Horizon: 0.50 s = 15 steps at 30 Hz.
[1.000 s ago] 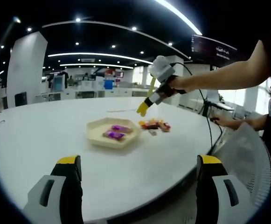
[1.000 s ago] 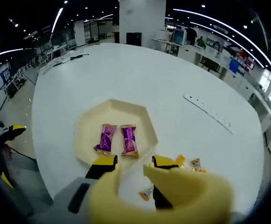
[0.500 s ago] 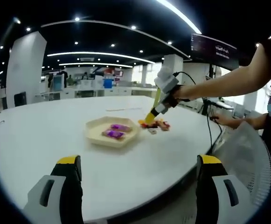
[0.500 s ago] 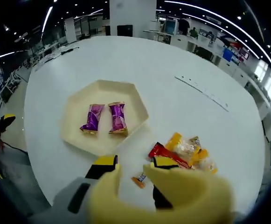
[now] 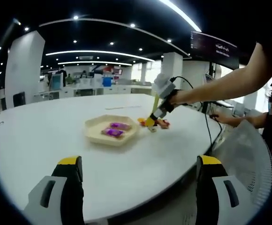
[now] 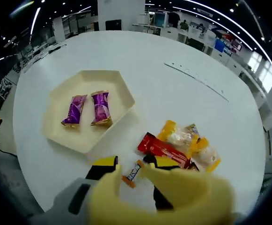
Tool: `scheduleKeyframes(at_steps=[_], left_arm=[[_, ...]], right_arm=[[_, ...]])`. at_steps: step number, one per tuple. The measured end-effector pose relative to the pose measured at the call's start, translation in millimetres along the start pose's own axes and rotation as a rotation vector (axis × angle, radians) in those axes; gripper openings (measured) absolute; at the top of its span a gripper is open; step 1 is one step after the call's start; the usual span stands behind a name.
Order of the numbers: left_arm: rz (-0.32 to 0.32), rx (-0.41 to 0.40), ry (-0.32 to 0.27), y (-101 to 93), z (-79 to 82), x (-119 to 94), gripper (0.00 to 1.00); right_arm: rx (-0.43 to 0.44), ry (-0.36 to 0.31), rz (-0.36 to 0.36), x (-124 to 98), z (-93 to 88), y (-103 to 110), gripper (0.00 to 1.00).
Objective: Place the target food into the container with the food tongs after gripping and lifting it, then release it inside without dropping or visibly crushing the food.
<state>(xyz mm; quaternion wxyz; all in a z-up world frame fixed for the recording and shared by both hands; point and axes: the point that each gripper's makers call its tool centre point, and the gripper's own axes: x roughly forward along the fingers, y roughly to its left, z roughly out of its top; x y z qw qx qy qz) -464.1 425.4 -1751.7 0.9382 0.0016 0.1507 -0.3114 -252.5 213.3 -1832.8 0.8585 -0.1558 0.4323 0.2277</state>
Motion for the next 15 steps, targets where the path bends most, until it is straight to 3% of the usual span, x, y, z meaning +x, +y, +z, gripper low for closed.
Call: scheduleKeyframes(at_steps=[11,15], left_arm=[[-0.007,-0.004,0.008,-0.5,-1.1,0.9,0.97],[-0.004,-0.001,0.006,-0.1,-0.6,1.4,0.97]], right_arm=[[0.084,0.053,0.002,6.9,-11.1,-1.8,0.27],[0.066,0.038,-0.010,3.6,-9.2,-2.0,0.25]])
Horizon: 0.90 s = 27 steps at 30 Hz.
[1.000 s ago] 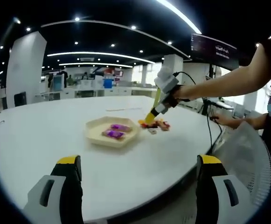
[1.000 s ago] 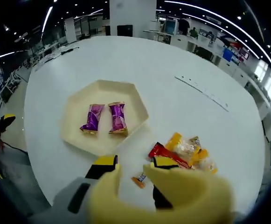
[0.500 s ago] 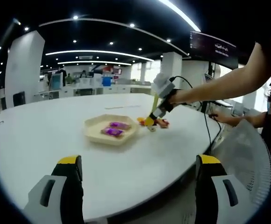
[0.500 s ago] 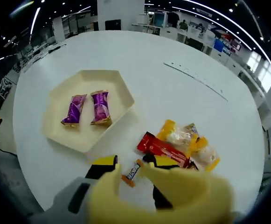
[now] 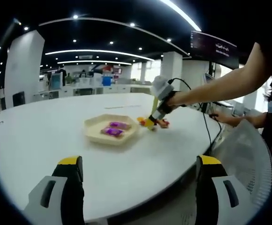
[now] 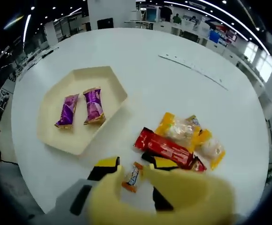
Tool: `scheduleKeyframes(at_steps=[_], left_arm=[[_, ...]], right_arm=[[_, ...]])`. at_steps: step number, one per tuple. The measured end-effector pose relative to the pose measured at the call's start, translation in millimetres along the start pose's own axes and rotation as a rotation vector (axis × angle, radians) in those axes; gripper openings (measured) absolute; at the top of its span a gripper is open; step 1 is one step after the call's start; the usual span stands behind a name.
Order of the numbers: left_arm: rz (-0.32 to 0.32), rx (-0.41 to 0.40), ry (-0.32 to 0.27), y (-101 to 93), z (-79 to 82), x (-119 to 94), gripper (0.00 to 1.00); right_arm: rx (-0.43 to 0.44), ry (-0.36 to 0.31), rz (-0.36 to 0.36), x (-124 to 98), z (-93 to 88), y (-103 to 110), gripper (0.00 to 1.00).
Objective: Place the target food into the container with the food tongs after gripping and lifting it, then release it inside without dropping or visibly crushing the food.
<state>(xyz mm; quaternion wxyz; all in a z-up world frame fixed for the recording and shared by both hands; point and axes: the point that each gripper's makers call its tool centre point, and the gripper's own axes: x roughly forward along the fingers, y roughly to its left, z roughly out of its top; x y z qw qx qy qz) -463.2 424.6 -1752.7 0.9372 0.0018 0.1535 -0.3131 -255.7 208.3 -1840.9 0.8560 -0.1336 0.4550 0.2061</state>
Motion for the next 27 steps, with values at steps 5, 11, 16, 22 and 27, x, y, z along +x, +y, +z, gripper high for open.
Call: scheduleKeyframes(at_steps=[5,11,16,22,27], left_arm=[[0.003,0.005,0.009,0.5,-1.2,0.9,0.96],[0.002,0.002,0.009,0.3,-1.2,1.2,0.96],[0.009,0.002,0.009,1.6,-1.1,0.7,0.98],[0.013,0.001,0.013,2.0,-1.8,0.0,0.98],[0.013,0.004,0.021,1.5,-2.9,-0.3,0.98]], right_arm=[[-0.028,0.001,-0.012,-0.1,0.3,-2.0,0.22],[-0.003,-0.001,-0.009,0.1,0.0,-4.3,0.21],[0.003,-0.003,-0.003,0.1,-0.5,-4.7,0.21],[0.026,0.005,0.015,0.2,-1.1,-5.9,0.20],[0.026,0.008,0.021,-2.0,-2.8,-3.7,0.20]])
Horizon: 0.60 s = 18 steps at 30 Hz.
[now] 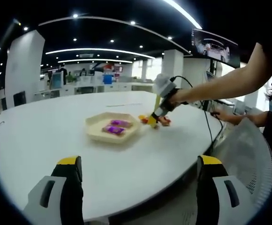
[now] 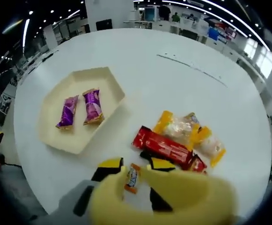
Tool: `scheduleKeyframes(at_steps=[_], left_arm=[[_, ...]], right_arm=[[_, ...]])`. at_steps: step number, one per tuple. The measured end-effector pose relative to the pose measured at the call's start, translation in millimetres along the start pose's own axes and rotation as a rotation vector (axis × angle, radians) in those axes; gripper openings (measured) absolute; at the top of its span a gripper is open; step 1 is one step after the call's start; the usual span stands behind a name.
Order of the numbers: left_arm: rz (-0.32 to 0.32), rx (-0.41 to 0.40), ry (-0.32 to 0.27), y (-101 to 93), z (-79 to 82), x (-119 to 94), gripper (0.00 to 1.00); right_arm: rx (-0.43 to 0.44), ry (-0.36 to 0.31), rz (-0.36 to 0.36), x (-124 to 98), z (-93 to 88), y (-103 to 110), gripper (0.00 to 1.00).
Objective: Place the target food into the container with the food tongs after gripping and lifting it, then release it inside without dropping or visibly crushing the food.
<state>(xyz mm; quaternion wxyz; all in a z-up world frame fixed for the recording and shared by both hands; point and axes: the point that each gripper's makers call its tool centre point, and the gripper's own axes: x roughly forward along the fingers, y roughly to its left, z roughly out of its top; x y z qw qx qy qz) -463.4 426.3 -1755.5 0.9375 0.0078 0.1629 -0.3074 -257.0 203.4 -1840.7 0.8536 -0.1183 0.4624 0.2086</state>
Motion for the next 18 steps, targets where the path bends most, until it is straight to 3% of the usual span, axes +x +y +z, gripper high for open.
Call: scheduleKeyframes(at_steps=[7,18], left_arm=[[0.001,0.003,-0.008,0.3,1.4,-0.9,0.99],[0.000,-0.002,-0.017,-0.3,2.1,-1.1,0.99]], right_arm=[[-0.003,-0.013,0.000,-15.5,4.1,-1.4,0.21],[-0.007,-0.067,-0.024,-46.4,26.5,-12.1,0.21]])
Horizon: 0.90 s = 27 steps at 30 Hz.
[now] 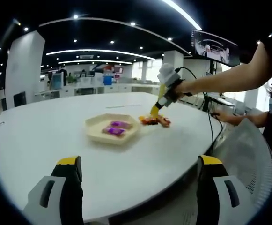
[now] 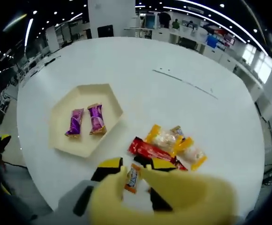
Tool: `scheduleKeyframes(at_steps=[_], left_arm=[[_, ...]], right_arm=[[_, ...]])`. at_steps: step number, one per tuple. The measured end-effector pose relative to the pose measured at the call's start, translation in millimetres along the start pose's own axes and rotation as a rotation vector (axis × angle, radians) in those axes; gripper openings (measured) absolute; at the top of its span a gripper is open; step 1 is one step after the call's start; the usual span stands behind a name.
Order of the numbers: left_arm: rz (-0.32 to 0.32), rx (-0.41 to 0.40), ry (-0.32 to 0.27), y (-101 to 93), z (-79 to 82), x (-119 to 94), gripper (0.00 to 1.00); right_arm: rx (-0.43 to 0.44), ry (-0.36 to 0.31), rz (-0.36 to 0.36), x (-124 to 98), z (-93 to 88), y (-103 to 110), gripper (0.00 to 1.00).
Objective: Place the target food into the container with the food tongs after gripping and lifting it, then release it inside without dropping or visibly crushing the food.
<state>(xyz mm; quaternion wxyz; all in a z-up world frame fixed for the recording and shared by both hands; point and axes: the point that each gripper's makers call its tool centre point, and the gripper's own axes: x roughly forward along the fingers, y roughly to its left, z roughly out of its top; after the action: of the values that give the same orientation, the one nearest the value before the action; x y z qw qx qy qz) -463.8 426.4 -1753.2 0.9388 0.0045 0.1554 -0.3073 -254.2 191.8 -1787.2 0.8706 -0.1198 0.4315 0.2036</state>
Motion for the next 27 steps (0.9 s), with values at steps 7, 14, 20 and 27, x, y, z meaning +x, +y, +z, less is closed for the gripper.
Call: scheduleKeyframes(at_steps=[7,14,20,27], left_arm=[[0.001,0.000,-0.005,0.0,0.6,-0.3,0.99],[0.009,0.006,-0.010,0.9,1.5,-1.0,0.98],[0.017,-0.002,-0.018,1.6,2.7,-2.2,0.98],[0.025,-0.006,-0.026,2.7,3.7,-2.4,0.98]], right_arm=[[0.003,-0.002,-0.008,-5.6,1.1,-1.2,0.21],[0.001,-0.014,-0.002,-8.7,13.7,5.8,0.21],[-0.024,-0.036,0.019,-7.9,33.1,24.0,0.21],[-0.063,-0.061,0.071,0.7,62.1,61.6,0.21]])
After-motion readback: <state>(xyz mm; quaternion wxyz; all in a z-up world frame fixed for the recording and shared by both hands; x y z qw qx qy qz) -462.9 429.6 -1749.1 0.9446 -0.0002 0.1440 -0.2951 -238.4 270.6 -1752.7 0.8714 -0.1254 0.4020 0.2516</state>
